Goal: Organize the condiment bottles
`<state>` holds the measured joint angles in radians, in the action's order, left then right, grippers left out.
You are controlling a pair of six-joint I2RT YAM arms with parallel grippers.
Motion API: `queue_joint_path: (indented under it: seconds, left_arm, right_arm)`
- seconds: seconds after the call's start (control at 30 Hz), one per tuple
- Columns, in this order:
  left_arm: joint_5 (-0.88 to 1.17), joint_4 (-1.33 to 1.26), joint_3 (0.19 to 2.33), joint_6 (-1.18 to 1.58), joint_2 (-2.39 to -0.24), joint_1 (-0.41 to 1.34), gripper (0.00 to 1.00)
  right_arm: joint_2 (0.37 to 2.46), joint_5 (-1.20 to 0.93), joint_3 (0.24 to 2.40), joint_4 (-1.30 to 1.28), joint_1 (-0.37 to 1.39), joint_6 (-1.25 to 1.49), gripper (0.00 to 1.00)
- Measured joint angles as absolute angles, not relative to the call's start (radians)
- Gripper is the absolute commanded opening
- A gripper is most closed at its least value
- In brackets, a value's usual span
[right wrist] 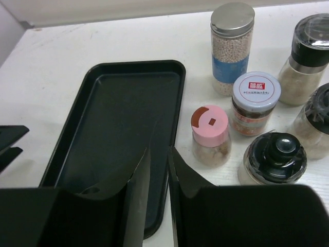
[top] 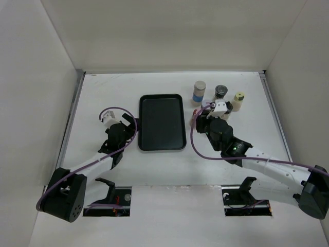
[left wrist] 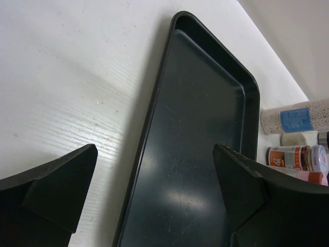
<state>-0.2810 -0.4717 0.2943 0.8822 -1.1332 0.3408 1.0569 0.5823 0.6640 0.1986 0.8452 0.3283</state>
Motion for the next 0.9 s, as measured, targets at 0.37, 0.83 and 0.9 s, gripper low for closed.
queue_joint_path:
  seconds: [0.37,0.83,0.9]
  left_arm:
    - [-0.283,-0.479,0.294,0.882,-1.122,0.34,1.0]
    - [-0.267,-0.555,0.267,0.877,-1.103,0.352,1.0]
    - [-0.258,-0.587,0.245,0.869,-1.076,0.356,1.0]
  right_arm:
    - [1.075,0.611,0.705,0.031,0.812,0.381,0.35]
    - [1.118,0.631,0.649,-0.068,0.613,0.472,0.92]
    - [1.166,0.61,0.649,-0.06,0.596,0.471,0.91]
